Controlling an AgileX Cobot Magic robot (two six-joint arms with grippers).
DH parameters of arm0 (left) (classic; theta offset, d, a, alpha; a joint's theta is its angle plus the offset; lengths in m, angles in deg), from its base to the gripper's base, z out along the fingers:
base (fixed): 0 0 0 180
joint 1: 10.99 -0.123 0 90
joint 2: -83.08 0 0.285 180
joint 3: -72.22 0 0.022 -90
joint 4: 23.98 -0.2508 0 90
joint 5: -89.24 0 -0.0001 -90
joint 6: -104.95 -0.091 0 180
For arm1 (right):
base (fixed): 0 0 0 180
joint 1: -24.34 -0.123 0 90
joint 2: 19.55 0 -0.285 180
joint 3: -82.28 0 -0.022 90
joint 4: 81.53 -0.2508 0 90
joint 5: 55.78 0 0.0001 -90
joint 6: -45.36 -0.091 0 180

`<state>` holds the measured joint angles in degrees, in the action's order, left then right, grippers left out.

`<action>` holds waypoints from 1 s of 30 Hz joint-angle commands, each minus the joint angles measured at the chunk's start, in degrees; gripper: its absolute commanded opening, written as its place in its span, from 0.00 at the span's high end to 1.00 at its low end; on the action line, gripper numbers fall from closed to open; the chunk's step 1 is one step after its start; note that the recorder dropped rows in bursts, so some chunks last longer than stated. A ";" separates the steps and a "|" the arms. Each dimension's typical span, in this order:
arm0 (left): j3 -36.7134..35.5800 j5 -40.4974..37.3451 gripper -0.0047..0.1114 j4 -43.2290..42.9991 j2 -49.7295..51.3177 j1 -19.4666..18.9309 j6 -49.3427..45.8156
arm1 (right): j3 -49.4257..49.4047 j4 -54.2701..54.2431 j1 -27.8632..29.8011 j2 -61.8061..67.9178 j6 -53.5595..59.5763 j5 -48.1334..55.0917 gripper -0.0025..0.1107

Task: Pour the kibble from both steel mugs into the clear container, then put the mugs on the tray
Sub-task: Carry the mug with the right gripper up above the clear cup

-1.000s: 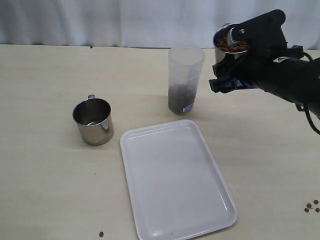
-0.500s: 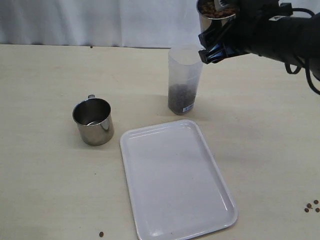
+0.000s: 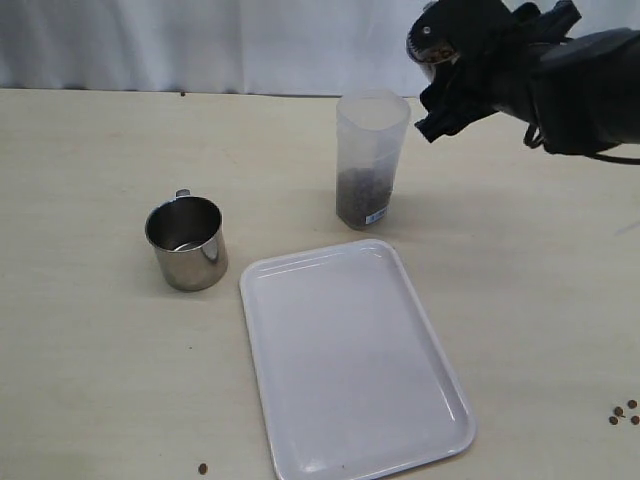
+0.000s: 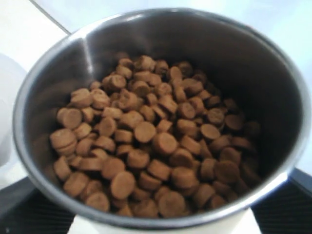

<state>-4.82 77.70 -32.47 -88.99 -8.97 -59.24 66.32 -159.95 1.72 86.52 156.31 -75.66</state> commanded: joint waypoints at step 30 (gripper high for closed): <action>-0.18 0.25 0.96 0.04 -0.14 0.04 0.29 | 1.91 13.21 -0.20 1.00 10.55 -1.68 0.94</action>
<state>-4.82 77.70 -32.47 -88.99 -8.97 -59.24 68.10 -149.77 1.72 87.83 166.82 -76.61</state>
